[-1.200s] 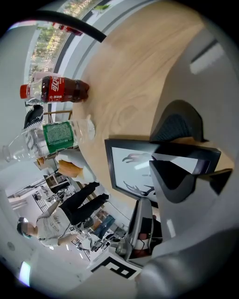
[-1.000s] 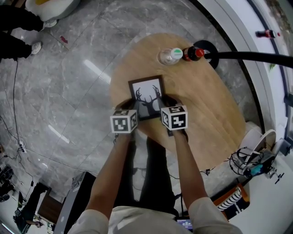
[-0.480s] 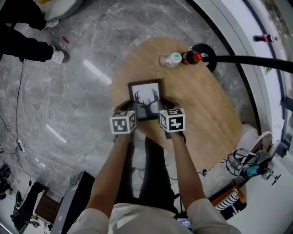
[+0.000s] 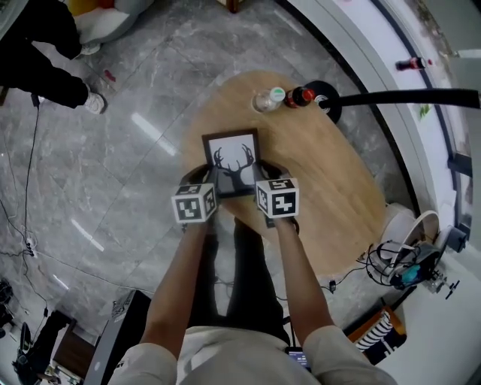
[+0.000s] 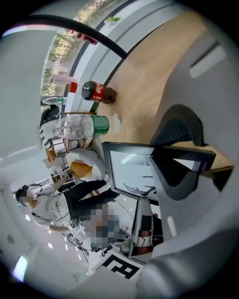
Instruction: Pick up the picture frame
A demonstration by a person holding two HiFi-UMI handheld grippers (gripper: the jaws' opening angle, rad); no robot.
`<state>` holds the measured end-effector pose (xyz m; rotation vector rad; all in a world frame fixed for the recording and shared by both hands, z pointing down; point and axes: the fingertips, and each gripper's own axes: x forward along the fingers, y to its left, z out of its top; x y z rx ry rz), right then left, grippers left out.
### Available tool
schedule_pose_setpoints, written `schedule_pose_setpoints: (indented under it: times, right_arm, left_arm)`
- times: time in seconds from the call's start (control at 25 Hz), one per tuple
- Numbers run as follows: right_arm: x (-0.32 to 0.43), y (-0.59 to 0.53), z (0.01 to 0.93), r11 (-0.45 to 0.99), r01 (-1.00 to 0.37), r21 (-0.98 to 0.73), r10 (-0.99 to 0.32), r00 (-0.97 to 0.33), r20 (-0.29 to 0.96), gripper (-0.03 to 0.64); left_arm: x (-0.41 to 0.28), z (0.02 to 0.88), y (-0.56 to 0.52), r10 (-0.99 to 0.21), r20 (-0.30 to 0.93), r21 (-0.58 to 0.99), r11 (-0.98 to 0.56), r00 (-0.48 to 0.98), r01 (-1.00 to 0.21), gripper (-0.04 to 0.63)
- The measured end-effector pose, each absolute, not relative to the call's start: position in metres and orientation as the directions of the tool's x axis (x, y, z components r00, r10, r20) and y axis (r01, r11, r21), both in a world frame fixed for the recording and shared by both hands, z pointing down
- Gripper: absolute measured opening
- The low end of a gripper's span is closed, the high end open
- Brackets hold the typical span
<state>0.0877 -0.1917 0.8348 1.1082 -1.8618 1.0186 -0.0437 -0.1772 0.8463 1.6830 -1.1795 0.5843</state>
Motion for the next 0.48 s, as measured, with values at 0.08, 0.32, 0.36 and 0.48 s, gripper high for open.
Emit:
schedule_pose_setpoints:
  times: [0.08, 0.32, 0.36, 0.48]
  right_arm:
    - [0.087, -0.189, 0.816, 0.312, -0.918, -0.247, -0.353, -0.353, 0.866, 0.078]
    - [0.083, -0.183, 0.75, 0.293, -0.934, -0.206, -0.438, -0.323, 0.839, 0.078]
    - [0.084, -0.182, 0.739, 0.287, -0.937, -0.199, -0.454, -0.316, 0.833, 0.078]
    - [0.089, -0.179, 0.706, 0.265, -0.947, -0.181, -0.489, -0.294, 0.822, 0.078]
  left_arm:
    - [-0.044, 0.827, -0.176, -0.46, 0.779, 0.434, -0.093, 0.425, -0.896, 0.086]
    - [-0.049, 0.766, -0.176, -0.522, 0.726, 0.433, -0.158, 0.448, -0.887, 0.084]
    - [-0.047, 0.755, -0.176, -0.533, 0.716, 0.432, -0.171, 0.452, -0.886, 0.084]
    - [-0.043, 0.722, -0.176, -0.555, 0.69, 0.424, -0.211, 0.465, -0.881, 0.084]
